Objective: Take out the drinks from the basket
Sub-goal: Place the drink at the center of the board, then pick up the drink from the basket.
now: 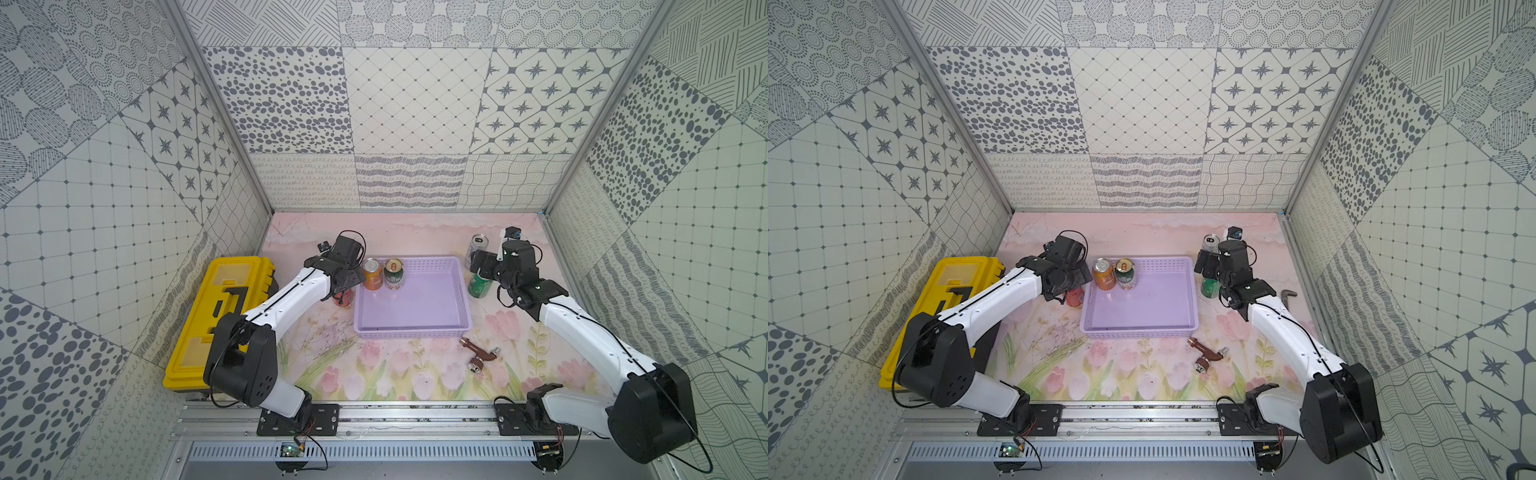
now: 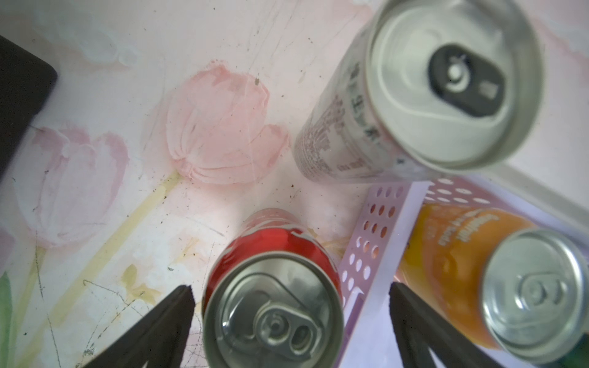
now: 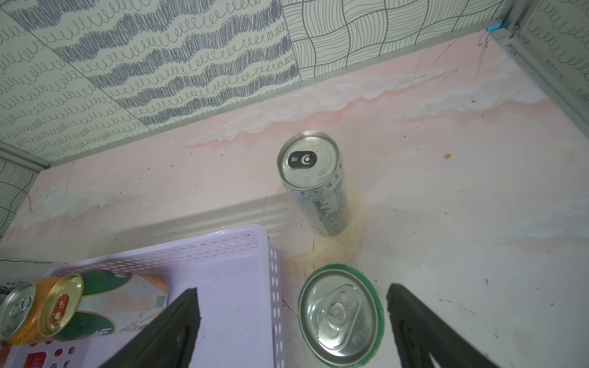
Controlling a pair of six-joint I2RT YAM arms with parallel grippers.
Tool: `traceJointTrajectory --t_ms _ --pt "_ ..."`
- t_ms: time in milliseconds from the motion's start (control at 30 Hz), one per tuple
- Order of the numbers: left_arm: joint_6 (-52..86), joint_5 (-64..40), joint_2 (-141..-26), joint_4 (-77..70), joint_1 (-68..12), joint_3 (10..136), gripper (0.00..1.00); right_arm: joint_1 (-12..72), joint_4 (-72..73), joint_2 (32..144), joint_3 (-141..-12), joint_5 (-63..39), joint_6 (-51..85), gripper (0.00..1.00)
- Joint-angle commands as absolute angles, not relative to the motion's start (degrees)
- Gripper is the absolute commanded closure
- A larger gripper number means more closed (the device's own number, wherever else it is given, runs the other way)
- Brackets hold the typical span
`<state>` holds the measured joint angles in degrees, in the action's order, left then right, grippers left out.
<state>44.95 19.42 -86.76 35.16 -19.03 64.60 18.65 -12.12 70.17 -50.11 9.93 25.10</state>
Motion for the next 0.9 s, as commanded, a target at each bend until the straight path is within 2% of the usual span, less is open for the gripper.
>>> traceJointTrajectory --t_ms 0,267,367,633,867 --pt "46.65 15.88 -83.05 35.24 -18.88 65.72 0.0 18.49 -8.7 70.23 -49.49 7.58 25.1 0.05" --pt "46.6 10.04 -73.82 35.69 -19.78 64.51 0.0 18.56 -7.53 72.97 -51.64 -5.36 21.77 0.08" --pt "46.34 8.23 -71.21 34.95 -19.89 62.89 0.0 21.04 -9.05 75.64 -54.42 -7.97 20.26 0.08" --pt "45.19 7.7 -69.88 34.42 -19.95 60.05 0.0 34.07 -12.02 86.98 -64.22 -3.18 18.28 0.07" --pt "44.65 8.5 -69.01 34.58 -19.95 58.92 0.0 40.16 -15.68 97.7 -75.85 3.1 15.67 0.06"
